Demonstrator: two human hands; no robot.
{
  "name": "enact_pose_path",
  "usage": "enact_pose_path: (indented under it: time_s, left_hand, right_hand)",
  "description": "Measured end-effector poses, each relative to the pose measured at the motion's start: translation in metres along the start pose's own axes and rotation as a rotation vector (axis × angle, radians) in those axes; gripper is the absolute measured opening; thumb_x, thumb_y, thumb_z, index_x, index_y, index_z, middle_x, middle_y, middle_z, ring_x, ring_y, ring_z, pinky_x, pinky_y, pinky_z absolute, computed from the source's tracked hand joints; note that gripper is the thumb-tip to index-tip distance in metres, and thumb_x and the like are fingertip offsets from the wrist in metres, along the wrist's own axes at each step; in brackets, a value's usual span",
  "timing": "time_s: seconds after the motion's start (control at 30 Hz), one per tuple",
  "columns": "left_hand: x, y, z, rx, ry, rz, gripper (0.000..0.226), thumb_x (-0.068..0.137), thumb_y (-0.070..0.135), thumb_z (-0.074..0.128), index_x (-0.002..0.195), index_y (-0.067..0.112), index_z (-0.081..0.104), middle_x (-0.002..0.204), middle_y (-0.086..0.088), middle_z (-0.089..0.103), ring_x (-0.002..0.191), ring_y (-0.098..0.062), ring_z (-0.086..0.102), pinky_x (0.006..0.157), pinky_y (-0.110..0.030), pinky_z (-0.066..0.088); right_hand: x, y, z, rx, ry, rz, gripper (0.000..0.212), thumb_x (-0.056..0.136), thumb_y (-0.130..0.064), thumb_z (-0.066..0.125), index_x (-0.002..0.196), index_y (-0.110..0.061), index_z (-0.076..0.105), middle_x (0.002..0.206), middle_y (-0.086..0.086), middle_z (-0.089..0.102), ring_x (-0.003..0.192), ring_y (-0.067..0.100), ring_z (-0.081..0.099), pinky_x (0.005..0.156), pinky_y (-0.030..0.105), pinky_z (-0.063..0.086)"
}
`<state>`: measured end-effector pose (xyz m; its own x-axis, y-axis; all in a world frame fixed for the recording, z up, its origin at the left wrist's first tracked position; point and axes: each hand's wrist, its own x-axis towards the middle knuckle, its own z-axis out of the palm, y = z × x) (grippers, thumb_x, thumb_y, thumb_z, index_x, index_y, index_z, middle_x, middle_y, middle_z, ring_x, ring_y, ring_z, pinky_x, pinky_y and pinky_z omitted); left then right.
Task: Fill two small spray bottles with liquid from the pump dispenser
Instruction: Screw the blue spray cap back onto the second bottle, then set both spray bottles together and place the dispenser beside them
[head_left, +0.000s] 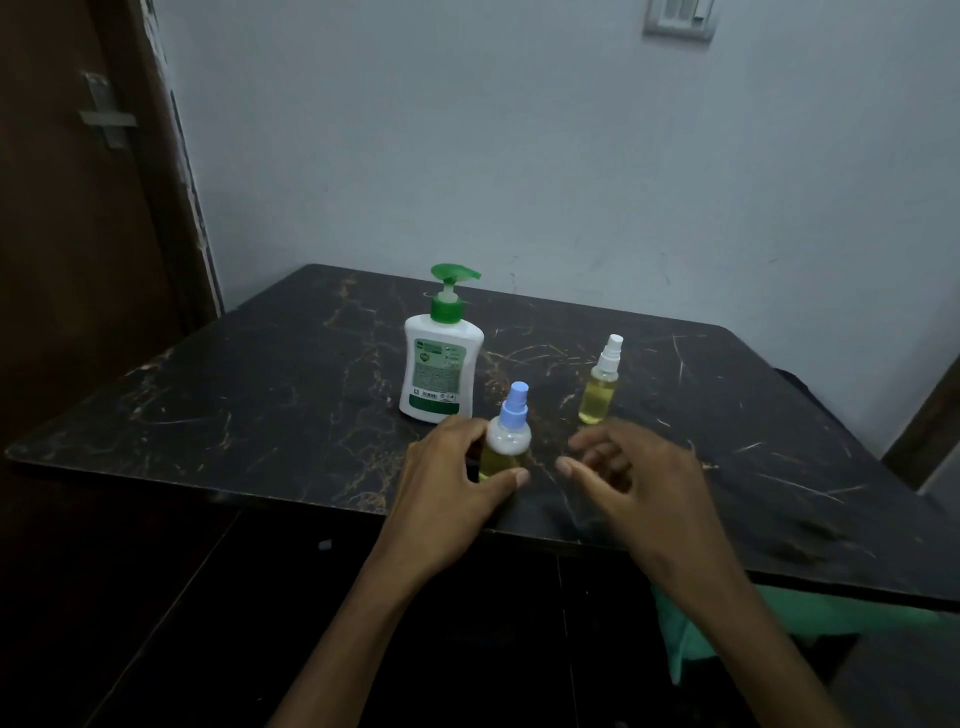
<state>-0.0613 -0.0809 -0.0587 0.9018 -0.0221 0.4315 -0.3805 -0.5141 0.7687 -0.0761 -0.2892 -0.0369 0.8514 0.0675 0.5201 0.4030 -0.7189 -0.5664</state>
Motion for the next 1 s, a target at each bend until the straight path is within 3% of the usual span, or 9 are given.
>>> enact_pose_path:
  time_s: [0.13, 0.27, 0.4, 0.57, 0.83, 1.0]
  left_hand:
    - [0.001, 0.002, 0.0, 0.025, -0.019, -0.011, 0.038, 0.081, 0.033, 0.086, 0.117, 0.03, 0.072, 0.108, 0.016, 0.07, 0.098, 0.003, 0.064, 0.086, -0.019, 0.051]
    - [0.007, 0.009, 0.004, 0.072, -0.028, -0.006, 0.035, 0.08, 0.028, 0.087, 0.112, 0.029, 0.073, 0.1, 0.015, 0.074, 0.093, 0.002, 0.066, 0.083, -0.022, 0.053]
    - [0.026, 0.015, 0.018, 0.085, -0.049, -0.033, 0.05, 0.076, 0.026, 0.09, 0.119, 0.031, 0.065, 0.108, 0.016, 0.071, 0.099, 0.0, 0.065, 0.087, -0.023, 0.053]
    - [0.054, 0.022, 0.035, 0.103, -0.087, -0.039, 0.044, 0.076, 0.023, 0.091, 0.112, 0.026, 0.065, 0.105, 0.013, 0.071, 0.096, -0.003, 0.067, 0.088, -0.027, 0.055]
    - [0.102, 0.014, 0.061, 0.109, -0.118, -0.053, 0.045, 0.076, 0.02, 0.09, 0.115, 0.025, 0.067, 0.111, 0.006, 0.073, 0.102, -0.013, 0.068, 0.092, -0.036, 0.057]
    - [0.125, 0.009, 0.072, 0.107, -0.105, -0.054, 0.046, 0.077, 0.017, 0.089, 0.117, 0.022, 0.067, 0.11, 0.005, 0.071, 0.101, -0.014, 0.067, 0.088, -0.032, 0.055]
  right_hand:
    - [-0.021, 0.03, -0.001, -0.043, 0.049, 0.102, 0.02, 0.083, -0.022, 0.084, 0.096, -0.032, 0.072, 0.081, -0.016, 0.068, 0.075, 0.001, 0.065, 0.066, 0.022, 0.055]
    - [-0.003, 0.058, -0.007, -0.073, 0.063, 0.231, 0.02, 0.086, -0.024, 0.083, 0.103, -0.027, 0.072, 0.085, -0.014, 0.069, 0.075, -0.002, 0.063, 0.067, 0.018, 0.049]
    - [0.03, 0.073, -0.006, -0.112, 0.028, 0.257, 0.036, 0.086, -0.033, 0.082, 0.117, -0.022, 0.068, 0.098, -0.01, 0.067, 0.082, 0.003, 0.063, 0.075, 0.028, 0.053]
    - [0.064, 0.078, 0.005, -0.118, -0.003, 0.228, 0.054, 0.085, -0.036, 0.083, 0.132, -0.02, 0.061, 0.119, 0.0, 0.066, 0.09, 0.011, 0.065, 0.083, 0.034, 0.055]
    - [0.093, 0.08, 0.022, -0.099, -0.035, 0.244, 0.03, 0.088, -0.03, 0.081, 0.11, -0.022, 0.062, 0.1, 0.0, 0.068, 0.087, 0.015, 0.065, 0.074, 0.032, 0.049]
    - [0.102, 0.087, 0.024, -0.077, -0.046, 0.24, 0.031, 0.09, -0.025, 0.08, 0.116, -0.018, 0.065, 0.103, 0.001, 0.069, 0.088, 0.015, 0.065, 0.073, 0.029, 0.047]
